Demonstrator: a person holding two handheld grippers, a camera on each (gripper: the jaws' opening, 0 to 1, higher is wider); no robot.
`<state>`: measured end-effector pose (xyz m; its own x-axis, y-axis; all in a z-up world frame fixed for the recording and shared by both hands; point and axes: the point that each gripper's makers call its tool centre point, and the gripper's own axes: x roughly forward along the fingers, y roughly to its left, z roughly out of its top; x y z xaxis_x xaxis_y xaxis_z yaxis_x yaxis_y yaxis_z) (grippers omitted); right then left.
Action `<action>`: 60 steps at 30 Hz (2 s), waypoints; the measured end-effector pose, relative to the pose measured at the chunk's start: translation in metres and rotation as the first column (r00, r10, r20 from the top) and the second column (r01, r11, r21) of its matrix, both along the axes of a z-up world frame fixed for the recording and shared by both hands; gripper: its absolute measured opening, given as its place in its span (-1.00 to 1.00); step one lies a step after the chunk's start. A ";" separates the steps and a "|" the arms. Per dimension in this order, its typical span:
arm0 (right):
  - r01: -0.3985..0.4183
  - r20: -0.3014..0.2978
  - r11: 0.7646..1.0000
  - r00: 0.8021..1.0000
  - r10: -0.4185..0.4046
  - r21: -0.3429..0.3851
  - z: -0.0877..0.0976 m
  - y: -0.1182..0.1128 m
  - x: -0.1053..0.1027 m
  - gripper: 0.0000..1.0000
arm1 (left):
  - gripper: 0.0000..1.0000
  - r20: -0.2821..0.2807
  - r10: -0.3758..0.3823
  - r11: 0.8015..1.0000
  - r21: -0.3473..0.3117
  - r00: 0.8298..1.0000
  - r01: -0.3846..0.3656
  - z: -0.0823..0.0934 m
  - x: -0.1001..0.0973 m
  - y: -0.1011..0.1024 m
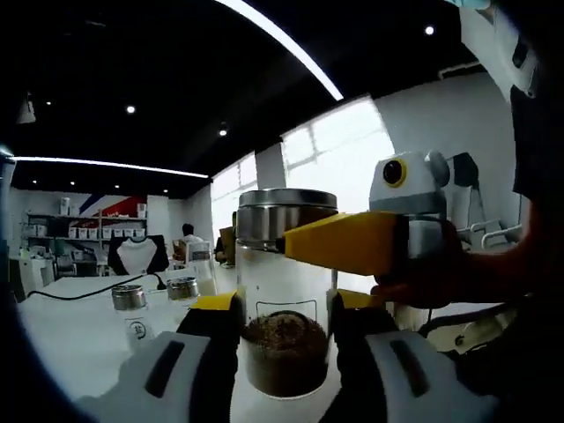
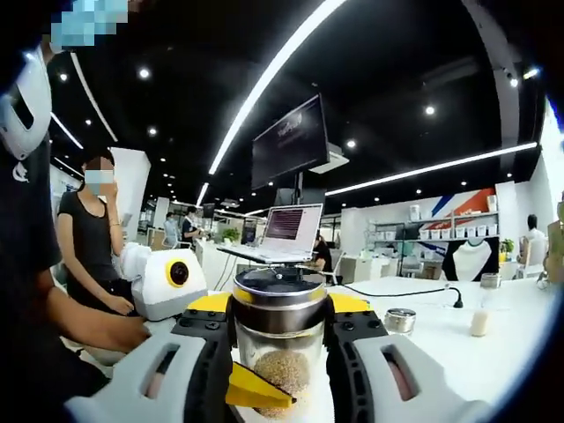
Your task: Rotate the seasoning bottle until the label or dispensing opening points toward the visible target arrow and the bottle remains upright within the marked orientation range
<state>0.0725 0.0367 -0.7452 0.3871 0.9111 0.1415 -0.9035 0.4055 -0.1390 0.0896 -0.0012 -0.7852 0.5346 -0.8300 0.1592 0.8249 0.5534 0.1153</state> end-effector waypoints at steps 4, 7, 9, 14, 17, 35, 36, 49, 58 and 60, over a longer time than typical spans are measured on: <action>-0.021 -0.026 1.000 0.999 0.022 0.012 -0.002 -0.003 0.001 -0.23 | -0.14 0.000 0.012 1.000 0.011 1.000 -0.012 -0.002 0.000 -0.002; -0.002 -0.047 0.999 0.999 0.004 0.037 -0.001 -0.004 0.006 -0.23 | -0.14 -0.002 0.094 0.995 0.018 0.996 -0.094 -0.001 0.007 0.001; 0.079 -0.049 0.995 0.996 -0.076 0.054 0.001 -0.006 0.016 -0.25 | -0.15 0.059 0.243 0.967 0.069 0.968 -0.247 0.002 0.020 0.011; 0.204 -0.081 0.977 0.977 -0.200 0.055 -0.004 0.001 0.027 -0.25 | -0.15 0.054 0.356 0.927 0.104 0.933 -0.360 -0.003 0.029 0.018; 0.278 -0.107 0.959 0.957 -0.271 0.058 -0.009 0.001 0.032 -0.24 | -0.15 0.005 0.367 0.927 0.081 0.930 -0.366 -0.008 0.031 0.017; 0.050 -0.123 0.996 0.992 -0.042 0.069 -0.004 -0.009 0.019 -0.25 | -0.18 -0.034 0.092 0.995 0.040 0.995 -0.091 -0.005 0.008 0.005; 0.056 -0.131 0.997 0.990 -0.047 0.060 -0.005 -0.009 0.020 -0.24 | -0.19 -0.018 0.121 0.991 0.058 0.992 -0.120 -0.006 0.010 0.006; 0.293 -0.154 0.954 0.947 -0.281 0.061 -0.007 -0.008 0.039 -0.18 | -0.19 0.063 0.374 0.922 0.084 0.925 -0.378 -0.006 0.025 0.008; 0.278 -0.165 0.960 0.949 -0.268 0.040 -0.012 -0.007 0.040 -0.23 | -0.19 0.025 0.389 0.920 0.045 0.921 -0.390 -0.004 0.028 0.014; 0.271 -0.179 0.962 0.949 -0.260 0.036 -0.014 -0.007 0.040 -0.24 | -0.19 0.019 0.392 0.919 0.044 0.920 -0.393 -0.005 0.029 0.017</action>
